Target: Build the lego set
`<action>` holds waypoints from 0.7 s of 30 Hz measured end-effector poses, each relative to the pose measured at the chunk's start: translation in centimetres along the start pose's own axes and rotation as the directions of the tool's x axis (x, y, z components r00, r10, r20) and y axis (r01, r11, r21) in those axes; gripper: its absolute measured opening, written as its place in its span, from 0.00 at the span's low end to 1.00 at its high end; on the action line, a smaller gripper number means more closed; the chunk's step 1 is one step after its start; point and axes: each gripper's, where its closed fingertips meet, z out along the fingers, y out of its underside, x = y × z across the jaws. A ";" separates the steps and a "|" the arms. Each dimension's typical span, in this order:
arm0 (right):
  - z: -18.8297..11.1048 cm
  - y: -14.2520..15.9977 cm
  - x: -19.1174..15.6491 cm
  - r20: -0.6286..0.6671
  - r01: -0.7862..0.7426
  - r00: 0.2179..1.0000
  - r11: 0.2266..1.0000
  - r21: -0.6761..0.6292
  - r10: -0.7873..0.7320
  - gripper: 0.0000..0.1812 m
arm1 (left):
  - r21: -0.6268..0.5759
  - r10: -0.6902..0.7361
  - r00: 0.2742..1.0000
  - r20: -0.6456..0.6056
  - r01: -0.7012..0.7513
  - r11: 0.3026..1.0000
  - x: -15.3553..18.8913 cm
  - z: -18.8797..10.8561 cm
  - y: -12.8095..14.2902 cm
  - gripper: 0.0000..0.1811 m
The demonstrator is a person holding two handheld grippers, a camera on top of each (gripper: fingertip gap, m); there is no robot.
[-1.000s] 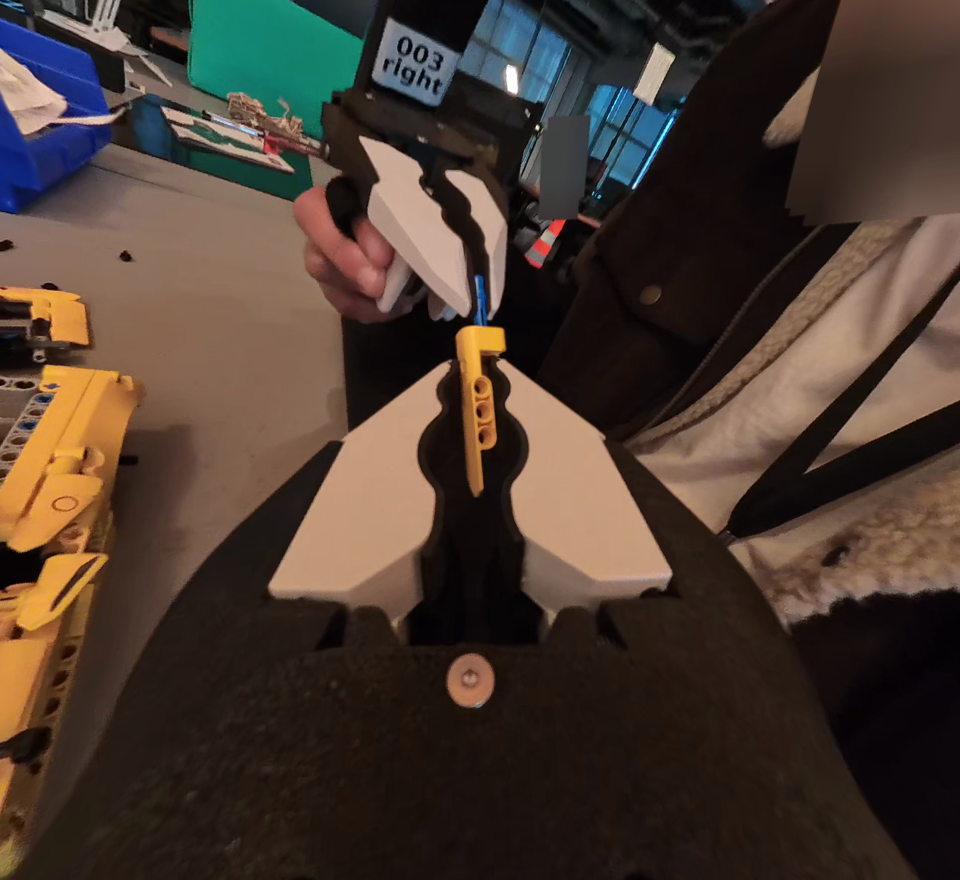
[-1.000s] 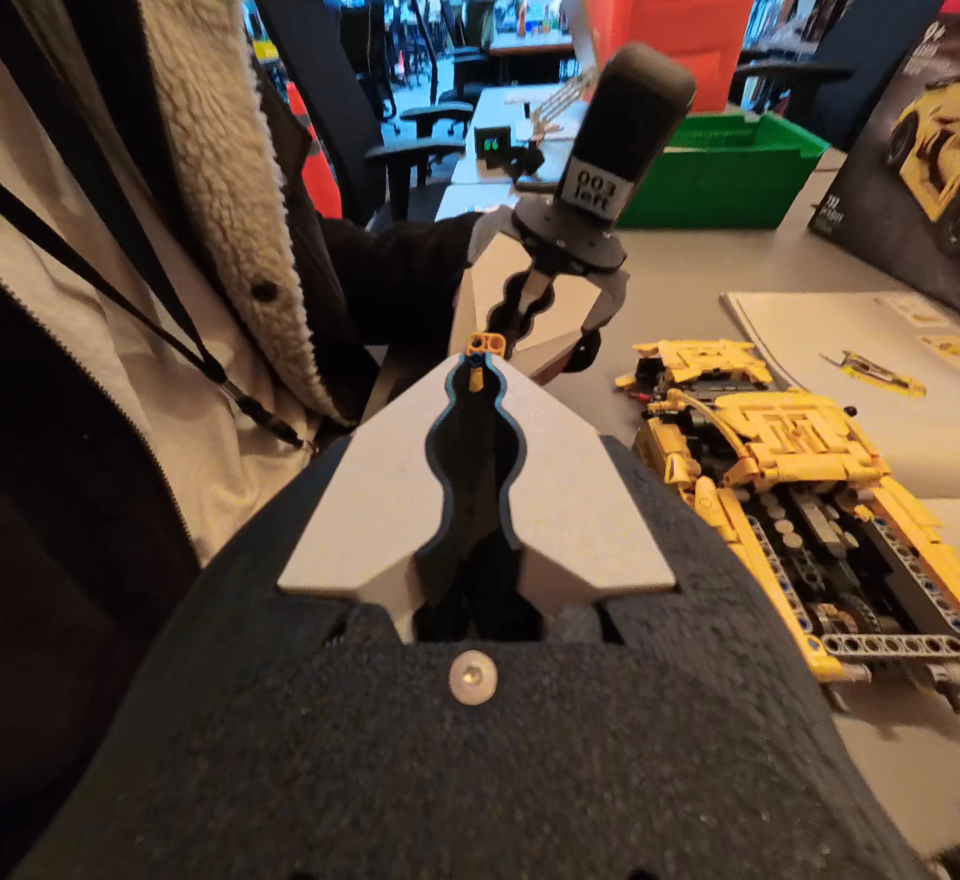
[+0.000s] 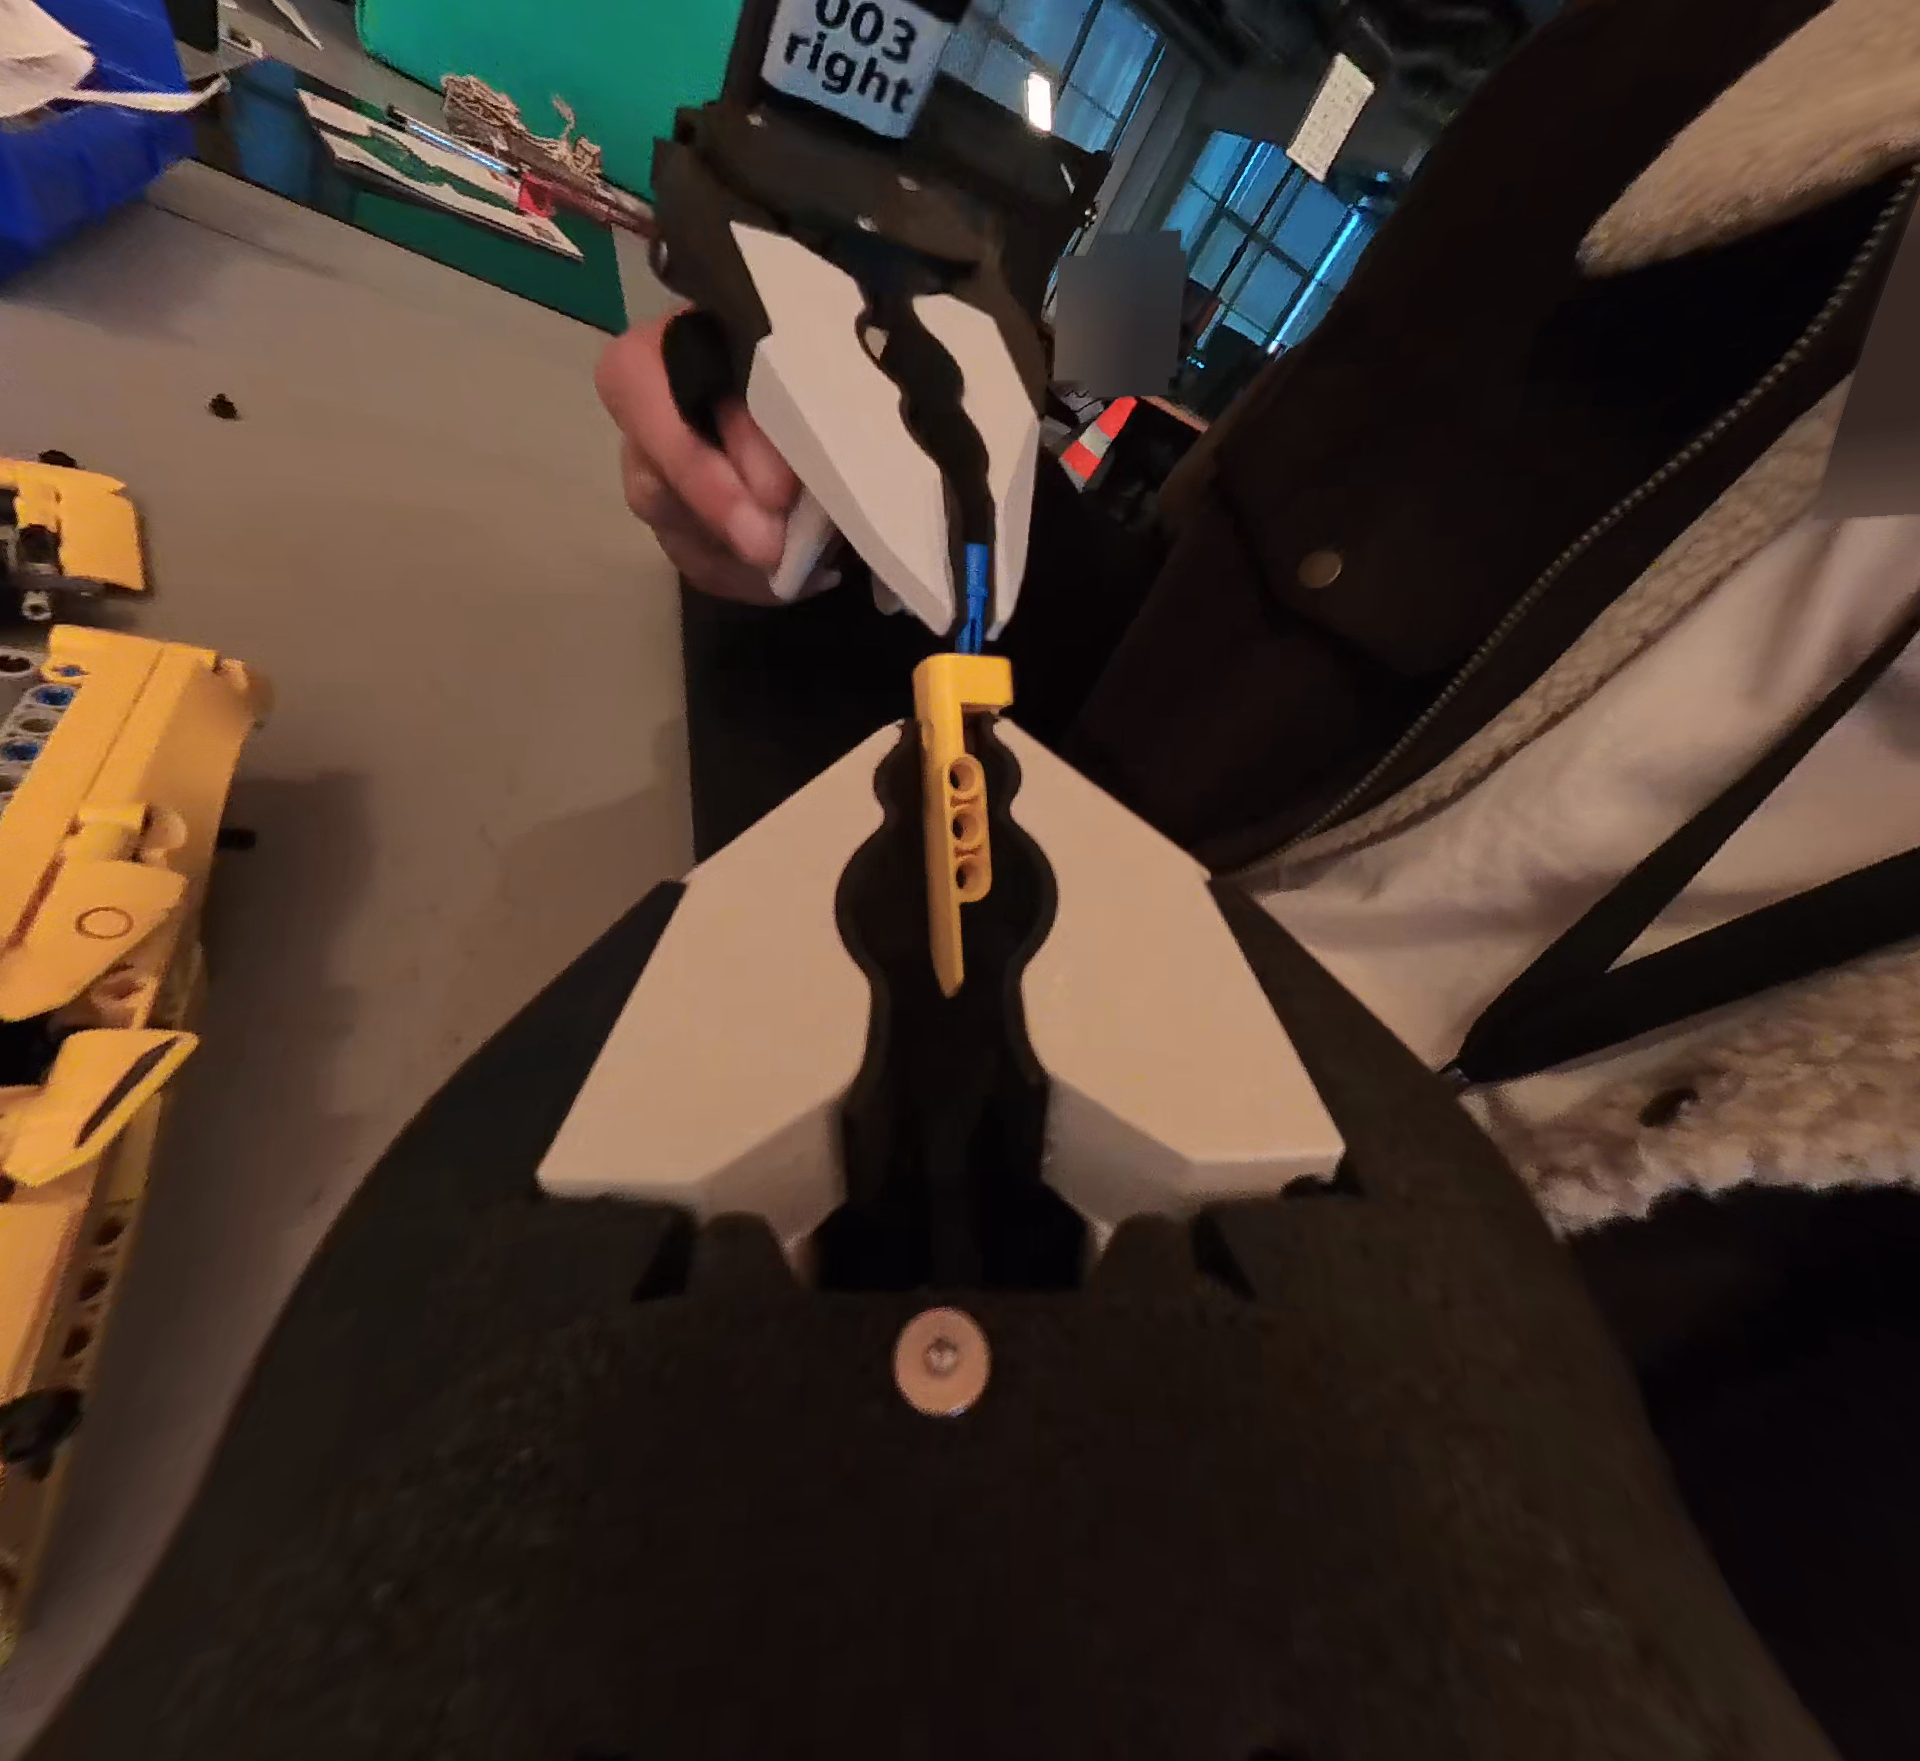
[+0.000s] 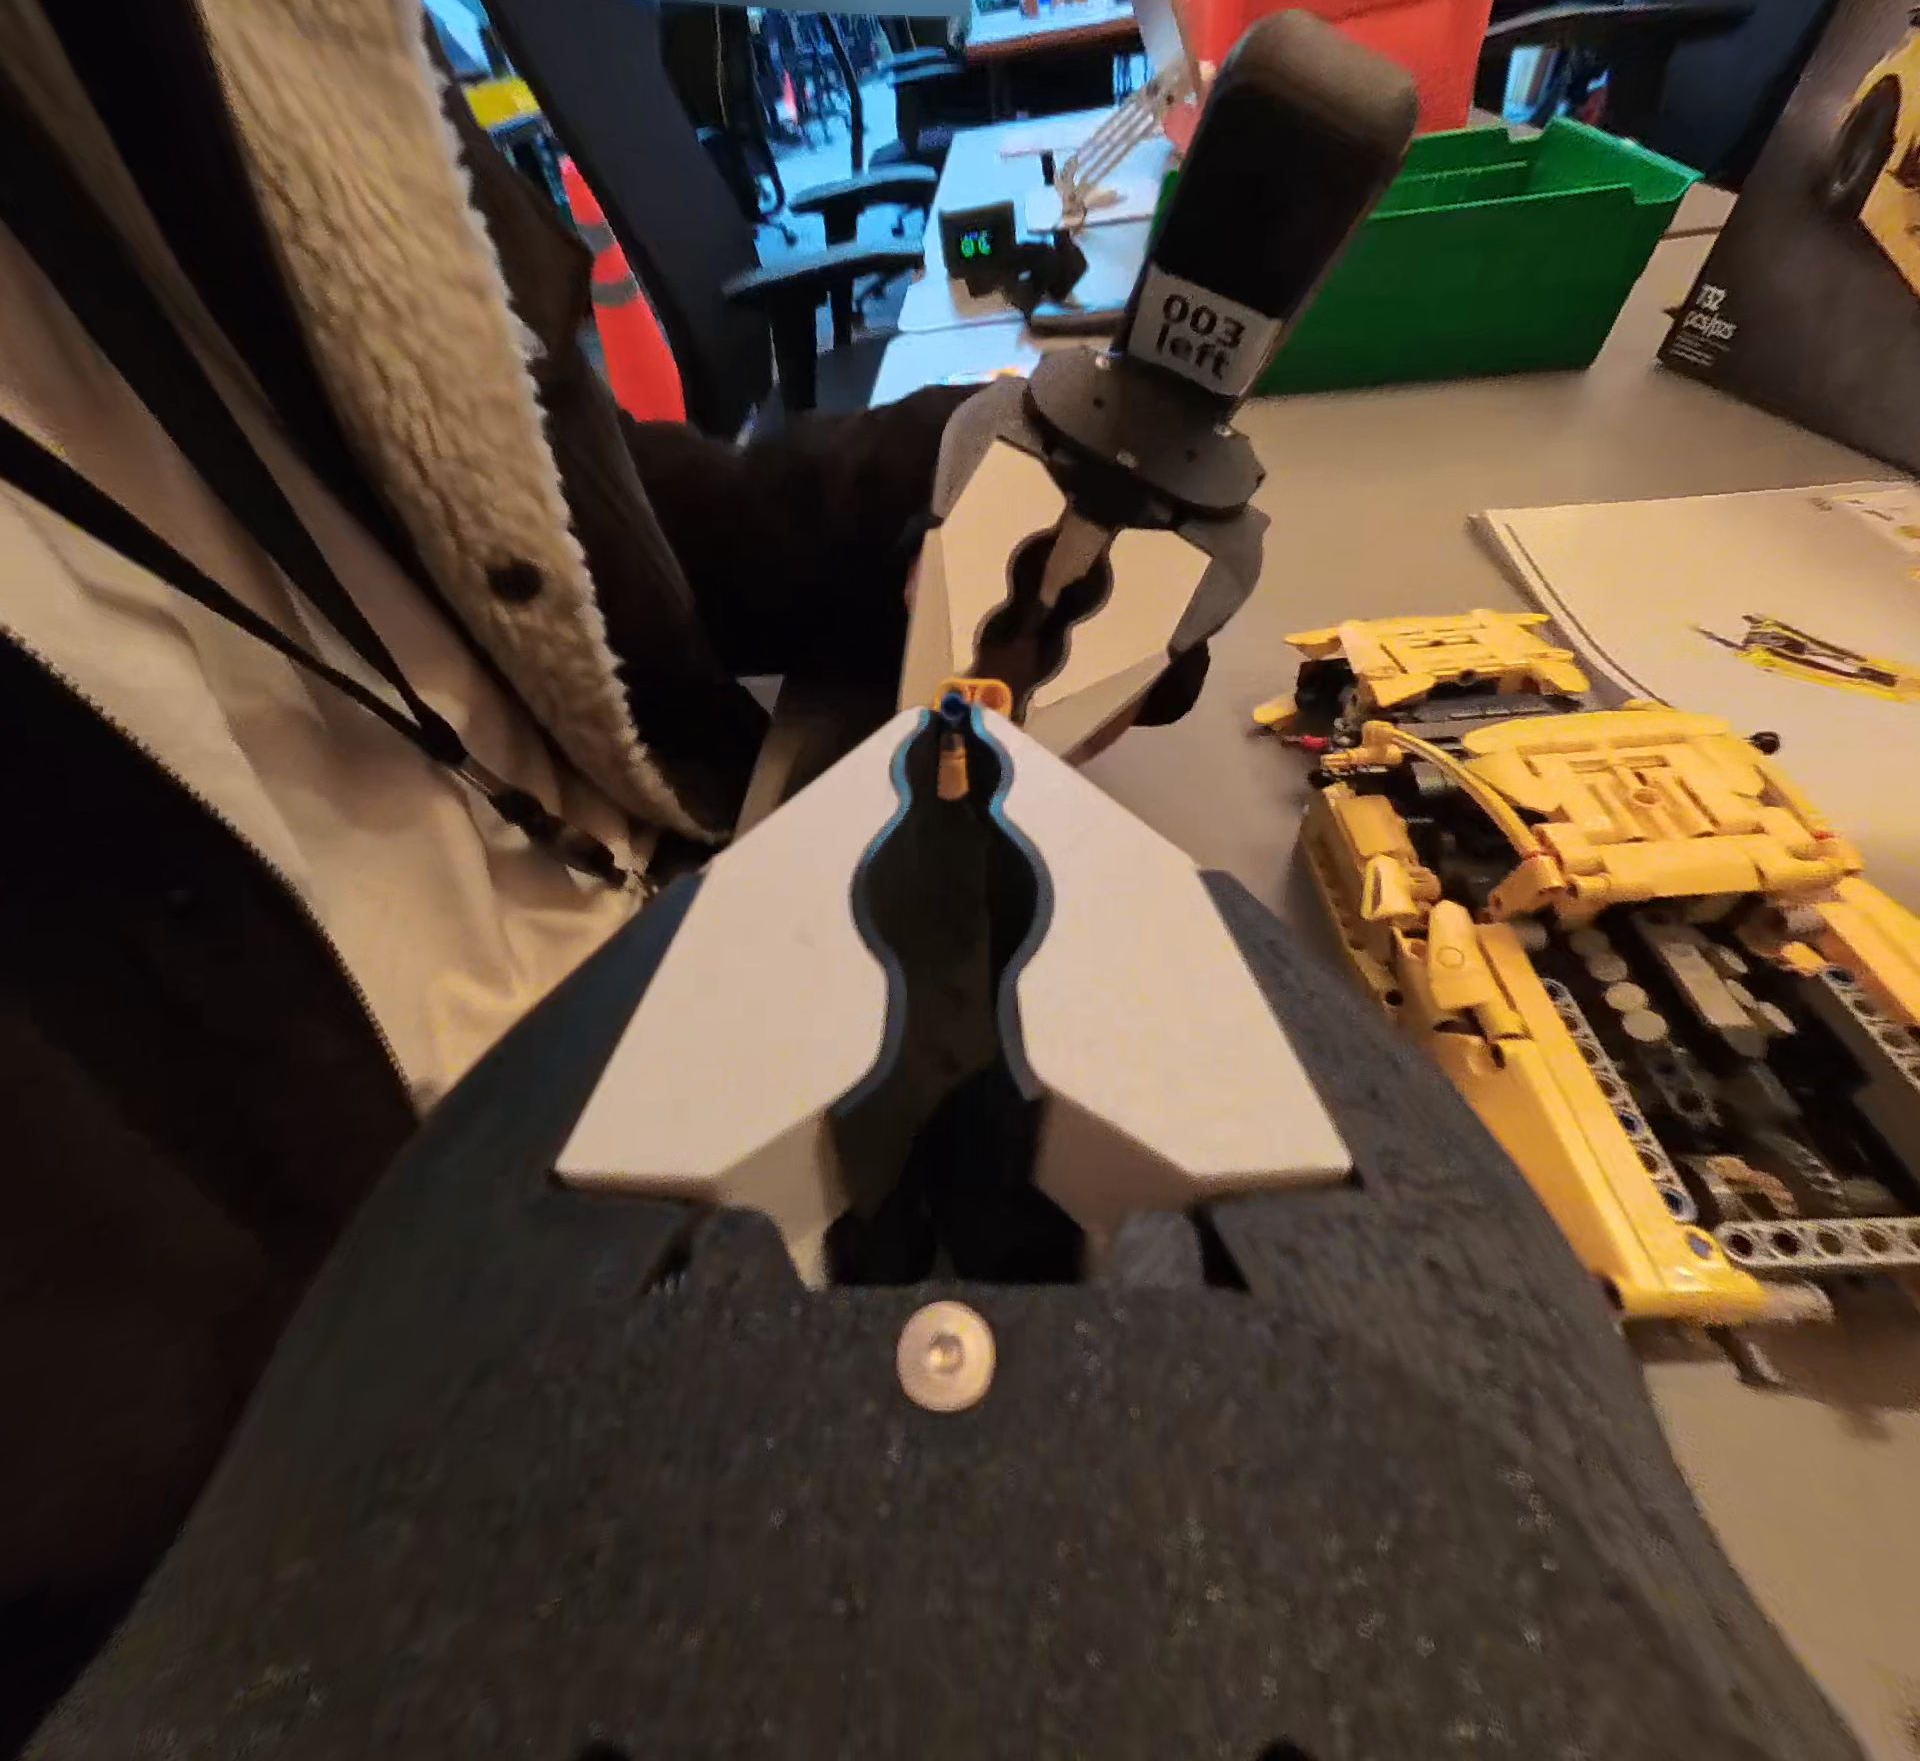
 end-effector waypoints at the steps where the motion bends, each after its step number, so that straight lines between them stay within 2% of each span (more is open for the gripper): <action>1: 0.1 -0.1 0.2 -0.007 -0.010 1.000 1.000 0.023 0.011 0.02 | 0.004 -0.001 1.000 0.008 0.001 1.000 -0.1 -0.1 0.0 0.05; 7: 0.9 0.3 0.9 -0.033 -0.027 0.999 0.997 0.068 0.030 0.03 | -0.025 -0.003 0.999 0.047 0.005 1.000 -0.9 0.0 0.5 0.05; 12: 0.4 0.1 1.6 -0.043 -0.059 0.997 0.989 0.135 0.065 0.02 | 0.001 -0.013 0.997 0.071 0.013 1.000 -1.4 -0.4 0.1 0.05; 16: 0.0 -0.8 1.8 -0.034 -0.085 0.995 0.974 0.212 0.094 0.02 | 0.054 -0.017 0.998 0.059 0.014 0.998 -1.2 -0.9 -0.8 0.05; 19: -0.1 0.1 2.4 -0.059 -0.105 0.991 0.976 0.188 0.118 0.03 | 0.236 -0.027 0.999 -0.024 0.032 0.971 0.0 -2.7 -3.8 0.05; 21: -1.2 -2.2 2.3 -0.032 -0.128 0.989 0.936 0.329 0.147 0.02 | 0.204 -0.041 0.998 0.040 0.032 0.978 -1.1 -2.7 -3.2 0.05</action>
